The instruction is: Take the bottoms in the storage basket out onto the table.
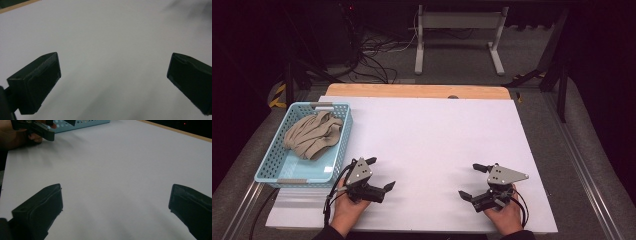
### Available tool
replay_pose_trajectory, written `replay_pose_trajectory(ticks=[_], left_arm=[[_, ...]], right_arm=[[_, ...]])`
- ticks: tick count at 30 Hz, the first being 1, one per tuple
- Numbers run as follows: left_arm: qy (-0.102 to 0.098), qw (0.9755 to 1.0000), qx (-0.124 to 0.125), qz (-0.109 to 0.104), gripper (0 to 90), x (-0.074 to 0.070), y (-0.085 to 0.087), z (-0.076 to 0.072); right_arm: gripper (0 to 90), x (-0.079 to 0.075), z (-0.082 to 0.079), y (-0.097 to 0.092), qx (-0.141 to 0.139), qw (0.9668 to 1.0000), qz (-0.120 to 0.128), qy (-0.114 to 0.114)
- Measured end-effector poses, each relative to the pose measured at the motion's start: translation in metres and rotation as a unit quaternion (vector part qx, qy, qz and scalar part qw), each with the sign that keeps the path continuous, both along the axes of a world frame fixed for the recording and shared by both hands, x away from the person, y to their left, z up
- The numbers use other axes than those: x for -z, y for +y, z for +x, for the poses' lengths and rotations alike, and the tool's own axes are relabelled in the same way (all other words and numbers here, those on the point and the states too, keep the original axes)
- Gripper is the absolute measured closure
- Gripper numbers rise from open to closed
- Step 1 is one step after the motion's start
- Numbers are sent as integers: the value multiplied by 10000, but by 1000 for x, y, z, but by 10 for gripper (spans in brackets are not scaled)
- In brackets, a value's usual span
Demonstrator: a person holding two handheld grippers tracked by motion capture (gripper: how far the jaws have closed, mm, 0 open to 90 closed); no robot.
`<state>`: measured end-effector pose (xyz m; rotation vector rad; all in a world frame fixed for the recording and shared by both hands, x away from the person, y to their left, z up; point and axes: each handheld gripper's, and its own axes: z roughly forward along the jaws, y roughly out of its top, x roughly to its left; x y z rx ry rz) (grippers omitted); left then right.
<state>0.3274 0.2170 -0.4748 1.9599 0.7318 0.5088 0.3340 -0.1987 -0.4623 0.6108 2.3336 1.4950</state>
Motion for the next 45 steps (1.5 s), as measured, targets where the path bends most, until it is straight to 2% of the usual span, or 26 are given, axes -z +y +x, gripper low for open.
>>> replay_pose_trajectory(ticks=[9, 14, 21, 24, 31, 35, 38, 45], left_arm=[[24, 10000, -26, 26, 0, 0, 0, 0], [90, 9999, -32, -61, 0, 0, 1, 1], [150, 9998, -83, -76, 0, -1, 3, 2], [197, 9996, -67, -172, 0, -2, 2, 2], [217, 9996, -84, -151, 0, -5, 2, 3], [233, 9996, -32, -123, 0, -12, 1, 1], [101, 9999, -13, -40, 0, -21, 0, -1], [71, 9998, -47, -159, 0, -30, 5, -1]], right_arm=[[0, 0, 0, 0, -12, 10000, 7, 16], [0, 0, 0, 0, -8, 10000, 0, 46], [0, 0, 1, 0, -23, 10000, 5, 54], [0, 0, 1, 0, -32, 10000, 18, 56], [0, 1, 1, 0, -42, 10000, 15, 66], [0, 1, 1, 0, -41, 10000, 19, 74], [0, 1, 1, 0, -40, 10000, 11, 79], [0, 1, 1, 0, -49, 10000, 15, 76]])
